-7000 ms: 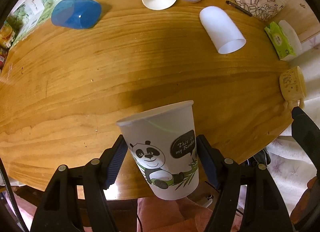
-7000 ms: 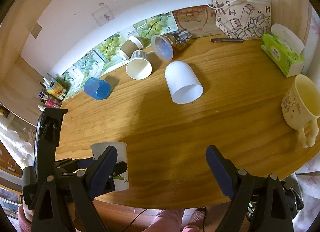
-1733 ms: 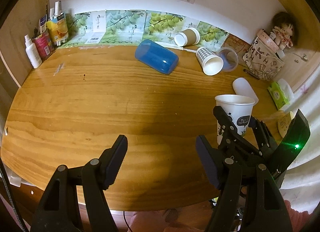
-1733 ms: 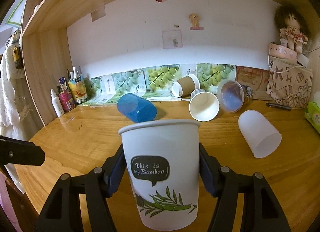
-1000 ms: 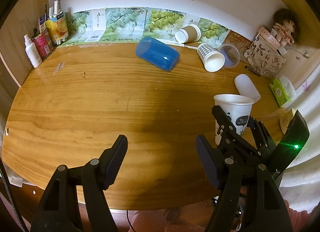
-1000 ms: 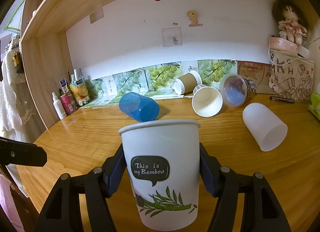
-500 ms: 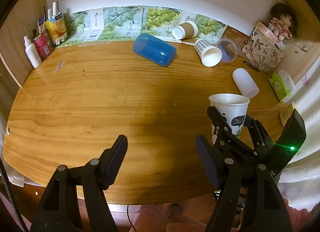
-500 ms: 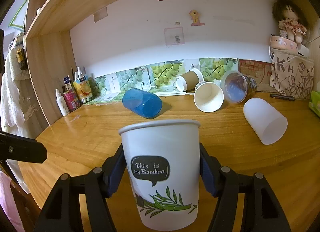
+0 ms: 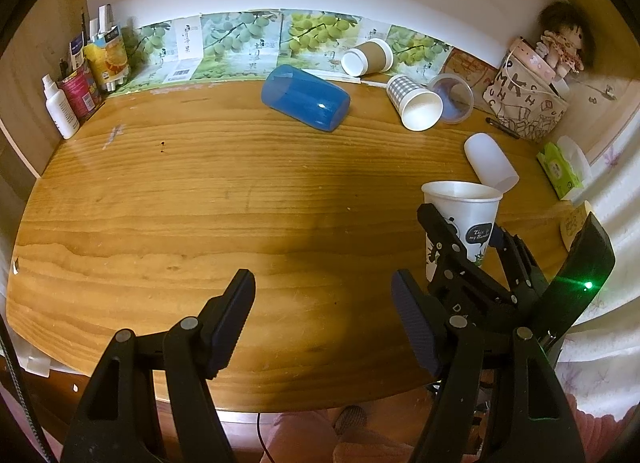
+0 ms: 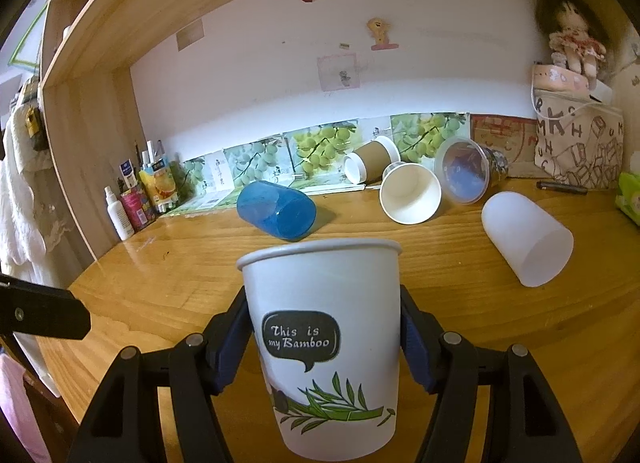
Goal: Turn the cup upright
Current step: 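Tilt the panda cup with the right tool so its rim faces up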
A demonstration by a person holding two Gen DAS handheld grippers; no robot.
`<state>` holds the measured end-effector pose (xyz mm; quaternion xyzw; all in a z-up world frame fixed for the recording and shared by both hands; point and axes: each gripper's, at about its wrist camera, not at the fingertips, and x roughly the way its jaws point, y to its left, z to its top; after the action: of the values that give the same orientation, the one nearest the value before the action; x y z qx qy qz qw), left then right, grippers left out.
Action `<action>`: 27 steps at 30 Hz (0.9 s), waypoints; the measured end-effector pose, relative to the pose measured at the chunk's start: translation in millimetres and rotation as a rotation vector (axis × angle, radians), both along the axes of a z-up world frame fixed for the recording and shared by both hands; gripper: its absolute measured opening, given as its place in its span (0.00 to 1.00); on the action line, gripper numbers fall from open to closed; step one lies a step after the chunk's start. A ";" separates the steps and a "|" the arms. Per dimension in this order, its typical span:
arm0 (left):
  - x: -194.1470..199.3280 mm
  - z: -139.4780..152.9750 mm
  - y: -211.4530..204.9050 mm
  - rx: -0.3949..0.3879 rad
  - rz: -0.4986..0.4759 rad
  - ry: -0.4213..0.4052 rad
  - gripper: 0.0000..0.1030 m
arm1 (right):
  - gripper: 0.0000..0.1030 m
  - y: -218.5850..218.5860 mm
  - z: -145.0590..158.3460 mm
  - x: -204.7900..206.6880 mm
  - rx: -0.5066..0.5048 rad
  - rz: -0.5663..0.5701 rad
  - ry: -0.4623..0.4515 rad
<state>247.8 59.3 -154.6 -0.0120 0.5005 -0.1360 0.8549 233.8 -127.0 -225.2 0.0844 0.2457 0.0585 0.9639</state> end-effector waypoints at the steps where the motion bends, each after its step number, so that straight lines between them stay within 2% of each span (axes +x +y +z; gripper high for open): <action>1: 0.5 0.2 -0.5 -0.001 -0.001 0.000 0.72 | 0.66 -0.5 0.2 -0.7 -0.001 -0.003 -0.004; 8: 1.2 0.2 -3.9 -0.010 -0.009 0.001 0.72 | 0.66 -0.5 5.7 -2.6 -0.028 0.007 -0.030; 27: -3.1 1.4 -5.6 -0.014 -0.009 0.008 0.72 | 0.66 0.7 7.3 -3.7 -0.038 0.041 -0.016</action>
<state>244.7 53.8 -153.2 -0.0162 0.5031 -0.1433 0.8521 230.1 -126.3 -218.0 0.0604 0.2408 0.0743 0.9658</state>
